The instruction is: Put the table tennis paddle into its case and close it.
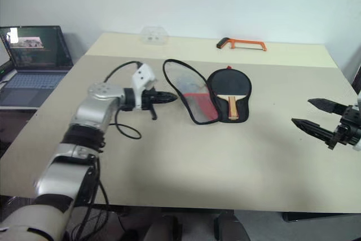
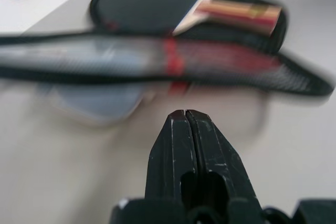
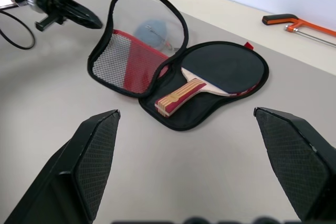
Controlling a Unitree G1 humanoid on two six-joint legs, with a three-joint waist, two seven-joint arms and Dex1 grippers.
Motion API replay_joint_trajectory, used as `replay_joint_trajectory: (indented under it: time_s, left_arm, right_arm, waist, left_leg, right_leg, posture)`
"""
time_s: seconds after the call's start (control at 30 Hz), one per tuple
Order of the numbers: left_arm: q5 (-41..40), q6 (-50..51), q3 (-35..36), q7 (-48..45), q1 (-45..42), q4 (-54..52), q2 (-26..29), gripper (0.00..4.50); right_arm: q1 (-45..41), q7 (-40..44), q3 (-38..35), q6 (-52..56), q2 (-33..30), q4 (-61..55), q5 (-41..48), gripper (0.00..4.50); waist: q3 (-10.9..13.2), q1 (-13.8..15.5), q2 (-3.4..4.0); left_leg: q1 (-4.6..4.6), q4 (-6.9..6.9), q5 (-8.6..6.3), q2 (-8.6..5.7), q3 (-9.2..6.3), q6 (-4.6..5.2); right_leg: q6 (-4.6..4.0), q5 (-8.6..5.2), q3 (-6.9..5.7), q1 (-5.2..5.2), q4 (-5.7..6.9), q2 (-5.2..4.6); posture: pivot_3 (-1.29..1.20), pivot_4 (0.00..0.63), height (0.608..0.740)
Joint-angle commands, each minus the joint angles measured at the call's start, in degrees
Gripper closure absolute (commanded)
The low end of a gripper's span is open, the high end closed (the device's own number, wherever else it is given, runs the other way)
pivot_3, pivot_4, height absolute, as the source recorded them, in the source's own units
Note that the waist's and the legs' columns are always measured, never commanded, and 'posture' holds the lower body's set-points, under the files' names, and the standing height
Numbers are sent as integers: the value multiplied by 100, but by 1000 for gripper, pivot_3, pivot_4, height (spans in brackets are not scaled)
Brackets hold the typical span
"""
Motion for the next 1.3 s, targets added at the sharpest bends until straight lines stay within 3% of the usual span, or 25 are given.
replay_joint_trajectory:
  time_s: [0.03, 0.3, 0.43, 0.53, 0.7, 0.83, 0.97, 1.1, 1.3]
  left_arm:
    - [-139, -106, -17, 55, -371, -338, -416, 4457]
    - [68, -987, 259, 1627, -1552, 1683, -2083, 4457]
    - [256, -1511, 166, 1748, -1713, 2109, -2355, 4457]
    - [-18, -1388, 411, 1363, -1726, 1856, -2097, 4457]
    - [-354, -427, 424, -286, -852, 74, -394, 4457]
    - [-468, 285, 406, -534, -94, -870, 382, 4457]
    - [-538, 650, 557, -813, 491, -1167, 1024, 4457]
    - [-48, 459, 184, -575, 659, -932, 1259, 4457]
    - [591, 510, -164, 535, 130, 93, 505, 4457]
  right_arm:
    - [35, -80, -332, -87, -52, -275, 212, 0]
    - [176, -312, -445, 0, -16, -601, 383, 0]
    - [358, -437, -576, 65, -31, -820, 487, 0]
    - [551, -469, -732, 112, -29, -958, 549, 0]
    - [717, -653, -790, 216, 23, -1191, 698, 0]
    - [594, -759, -549, 217, 0, -1141, 723, 0]
    - [354, -838, -252, 246, -23, -1058, 713, 0]
    - [222, -834, -101, 244, -53, -972, 689, 0]
    - [71, -845, -3, 258, -89, -900, 672, 0]
  waist:
    - [0, 0, 0]
    - [1, 4, -2]
    - [2, -45, -2]
    - [2, -77, -2]
    - [-3, -256, 10]
    - [-8, -248, 19]
    - [-2, -133, 9]
    - [-2, -19, 9]
    - [1, 39, 2]
  left_leg:
    - [0, 0, 0, 0, -1, 0]
    - [2, 1, 0, -10, -4, 0]
    - [17, -12, -1, -17, 2, 2]
    - [19, -15, -1, -16, 1, 2]
    - [39, -25, 0, -6, 15, 0]
    - [53, -23, 1, 2, 9, -2]
    - [53, 0, 0, -1, -13, -2]
    - [52, 1, 0, -2, -24, -1]
    - [56, 4, 0, -5, -31, -1]
  right_leg:
    - [0, 0, 0, 0, 0, 0]
    - [3, 1, 9, 6, -4, 0]
    - [3, 0, 19, 7, -6, 0]
    - [3, 0, 19, 6, -5, 3]
    - [4, 0, 30, 7, 5, 11]
    - [11, -5, 22, 29, 2, 8]
    - [32, -15, 15, 56, -8, 3]
    - [32, -15, 7, 61, -11, 2]
    - [32, -15, -1, 78, -21, 0]
  posture:
    - [0, 150, 740]
    - [0, 150, 740]
    - [0, 150, 740]
    - [0, 150, 740]
    - [0, 150, 740]
    - [0, 150, 740]
    - [0, 150, 740]
    - [0, 150, 740]
    - [0, 150, 740]
